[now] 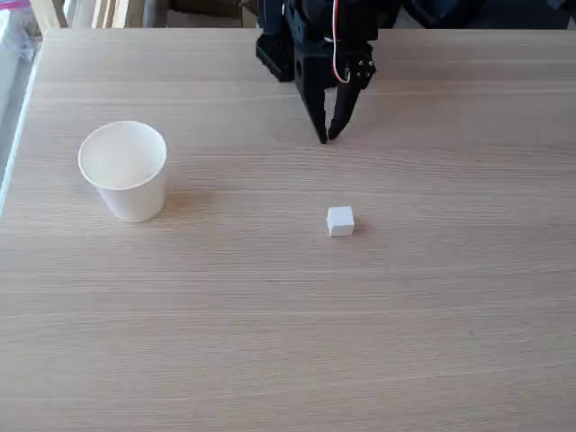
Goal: Grasp a block and put it in the bin.
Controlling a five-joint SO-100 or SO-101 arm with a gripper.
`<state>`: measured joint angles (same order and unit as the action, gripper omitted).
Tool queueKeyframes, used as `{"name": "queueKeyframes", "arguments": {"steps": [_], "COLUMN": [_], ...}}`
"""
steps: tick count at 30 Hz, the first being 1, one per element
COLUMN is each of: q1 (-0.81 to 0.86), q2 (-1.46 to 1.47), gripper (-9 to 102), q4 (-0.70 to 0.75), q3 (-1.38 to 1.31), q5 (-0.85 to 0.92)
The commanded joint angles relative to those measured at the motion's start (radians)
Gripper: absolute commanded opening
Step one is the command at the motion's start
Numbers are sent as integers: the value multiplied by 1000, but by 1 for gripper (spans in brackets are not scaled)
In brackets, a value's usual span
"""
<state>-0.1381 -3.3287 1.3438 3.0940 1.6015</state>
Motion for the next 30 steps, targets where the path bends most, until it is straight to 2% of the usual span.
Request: {"name": "queueKeyframes", "arguments": {"steps": [1,15,25,30], "q1": [-3,3,-69,-34], "q2": [2,133,508,664], "gripper": [1,0,0,13], "q4": [2,-61,-80,-94], "q3": [9,-58,-410,-523], "q5": [11,2,-61,-43]}}
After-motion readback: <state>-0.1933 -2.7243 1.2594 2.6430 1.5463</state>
